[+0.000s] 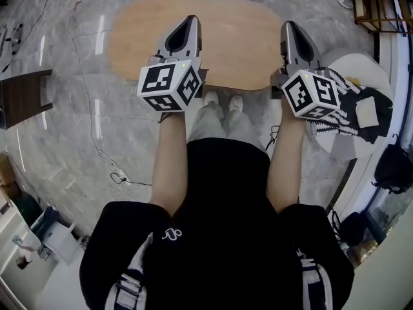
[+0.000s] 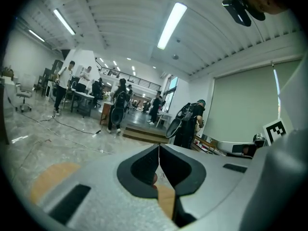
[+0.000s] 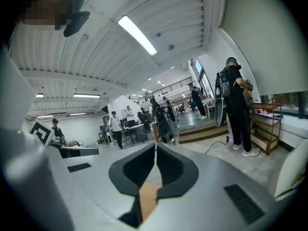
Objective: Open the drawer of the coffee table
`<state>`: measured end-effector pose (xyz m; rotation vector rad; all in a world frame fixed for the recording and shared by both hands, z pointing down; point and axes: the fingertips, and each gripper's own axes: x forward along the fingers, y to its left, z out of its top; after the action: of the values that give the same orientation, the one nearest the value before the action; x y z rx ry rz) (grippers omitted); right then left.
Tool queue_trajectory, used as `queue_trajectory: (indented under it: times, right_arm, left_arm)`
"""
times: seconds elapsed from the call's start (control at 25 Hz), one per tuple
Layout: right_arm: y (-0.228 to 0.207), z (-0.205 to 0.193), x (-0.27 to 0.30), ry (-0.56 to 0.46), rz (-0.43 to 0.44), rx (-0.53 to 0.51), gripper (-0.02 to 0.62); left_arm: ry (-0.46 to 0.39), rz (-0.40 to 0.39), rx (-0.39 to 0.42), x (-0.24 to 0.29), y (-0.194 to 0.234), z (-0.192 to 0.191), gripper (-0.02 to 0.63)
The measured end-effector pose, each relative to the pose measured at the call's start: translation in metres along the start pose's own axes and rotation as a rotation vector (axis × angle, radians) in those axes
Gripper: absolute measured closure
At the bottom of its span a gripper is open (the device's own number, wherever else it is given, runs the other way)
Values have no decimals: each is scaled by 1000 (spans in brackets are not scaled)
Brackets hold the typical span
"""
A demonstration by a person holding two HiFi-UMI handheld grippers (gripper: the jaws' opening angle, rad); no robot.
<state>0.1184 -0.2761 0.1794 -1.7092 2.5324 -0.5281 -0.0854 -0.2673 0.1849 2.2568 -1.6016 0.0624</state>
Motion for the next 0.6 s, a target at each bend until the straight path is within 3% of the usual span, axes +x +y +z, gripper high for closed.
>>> queue_trajectory:
  times: [0.6]
  right_arm:
    - [-34, -70, -15, 117, -55, 46, 581]
  left_arm:
    - [147, -11, -31, 2, 8, -80, 595]
